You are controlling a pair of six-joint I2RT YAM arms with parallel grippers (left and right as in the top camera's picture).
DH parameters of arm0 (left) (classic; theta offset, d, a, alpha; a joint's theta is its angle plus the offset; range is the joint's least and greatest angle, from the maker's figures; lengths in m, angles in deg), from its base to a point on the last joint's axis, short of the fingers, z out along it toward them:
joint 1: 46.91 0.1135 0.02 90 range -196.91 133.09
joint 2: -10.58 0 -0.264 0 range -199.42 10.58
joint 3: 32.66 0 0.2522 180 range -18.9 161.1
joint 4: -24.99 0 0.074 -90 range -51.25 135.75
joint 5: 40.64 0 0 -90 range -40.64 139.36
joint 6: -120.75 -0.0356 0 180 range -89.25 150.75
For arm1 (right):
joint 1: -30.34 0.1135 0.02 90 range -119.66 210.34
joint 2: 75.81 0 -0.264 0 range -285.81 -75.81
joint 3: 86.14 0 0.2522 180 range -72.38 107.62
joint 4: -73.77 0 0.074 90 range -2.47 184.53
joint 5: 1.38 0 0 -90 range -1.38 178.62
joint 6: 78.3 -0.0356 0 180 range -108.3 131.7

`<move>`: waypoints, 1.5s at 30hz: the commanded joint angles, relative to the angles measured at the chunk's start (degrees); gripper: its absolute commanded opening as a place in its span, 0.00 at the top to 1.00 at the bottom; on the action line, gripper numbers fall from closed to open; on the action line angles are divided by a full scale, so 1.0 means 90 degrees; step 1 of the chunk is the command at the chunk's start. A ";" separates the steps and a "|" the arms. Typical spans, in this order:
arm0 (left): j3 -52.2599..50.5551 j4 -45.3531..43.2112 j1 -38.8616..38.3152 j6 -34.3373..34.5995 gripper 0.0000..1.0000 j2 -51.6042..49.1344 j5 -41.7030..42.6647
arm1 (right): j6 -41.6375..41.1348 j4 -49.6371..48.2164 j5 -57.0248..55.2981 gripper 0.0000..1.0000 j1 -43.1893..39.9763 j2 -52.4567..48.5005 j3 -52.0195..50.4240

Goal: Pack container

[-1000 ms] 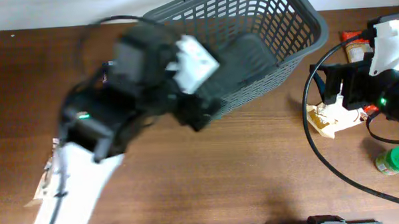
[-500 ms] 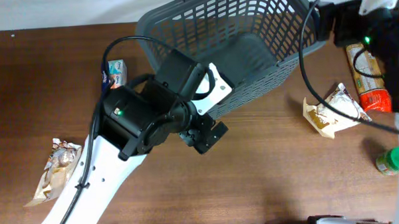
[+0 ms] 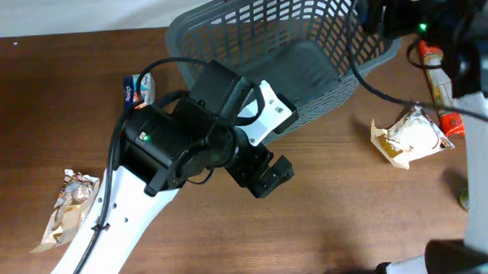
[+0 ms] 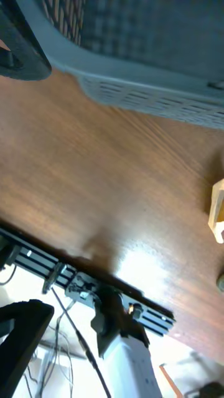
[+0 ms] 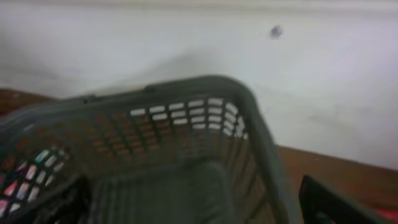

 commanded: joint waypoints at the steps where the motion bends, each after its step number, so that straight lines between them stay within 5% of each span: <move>1: 0.0114 0.0131 -0.0022 0.0185 0.01 -0.0046 0.0202 | -0.0087 -0.0012 0.0423 0.01 0.0046 -0.0306 0.0095; 6: 0.0102 0.0172 -0.0022 0.0192 0.01 -0.0177 0.0177 | -0.0087 0.0085 0.0155 0.01 0.0046 -0.0845 0.0095; 7: 0.0102 0.0175 -0.0022 0.0240 0.11 -0.0221 0.0158 | -0.0087 0.0114 0.0131 0.00 0.0046 -0.0879 0.0095; 9: 0.0102 0.0172 -0.0022 0.0493 0.54 -0.0359 -0.0097 | -0.0087 0.0245 0.0131 0.17 0.0046 -0.0984 0.0095; 11: 0.0102 0.0187 -0.0022 0.0821 0.74 -0.0544 -0.0393 | -0.0090 0.0325 0.0104 0.50 0.0046 -0.1054 0.0095; 13: 0.0102 0.0206 -0.0022 0.1003 0.98 -0.0716 -0.0529 | -0.0172 0.0379 -0.0095 0.68 0.0046 -0.1078 0.0095; 15: 0.0102 0.0219 -0.0022 0.1224 0.98 -0.0959 -0.0651 | -0.0627 0.0447 -0.0593 0.88 0.0046 -0.1078 0.0095; 17: 0.0102 0.0216 -0.0022 0.1452 0.98 -0.1090 -0.0806 | -0.0784 0.0542 -0.0843 0.96 0.0046 -0.1078 0.0095; 27: 0.0102 0.0097 -0.0022 0.2613 0.98 -0.1178 -0.1676 | -0.0988 0.0857 -0.1401 0.96 0.0051 -0.1078 0.0095; 45: 0.0102 -0.0308 -0.0022 0.2613 0.98 -0.1178 -0.1617 | -0.0678 0.1282 -0.2076 0.96 0.0051 -0.1188 0.0095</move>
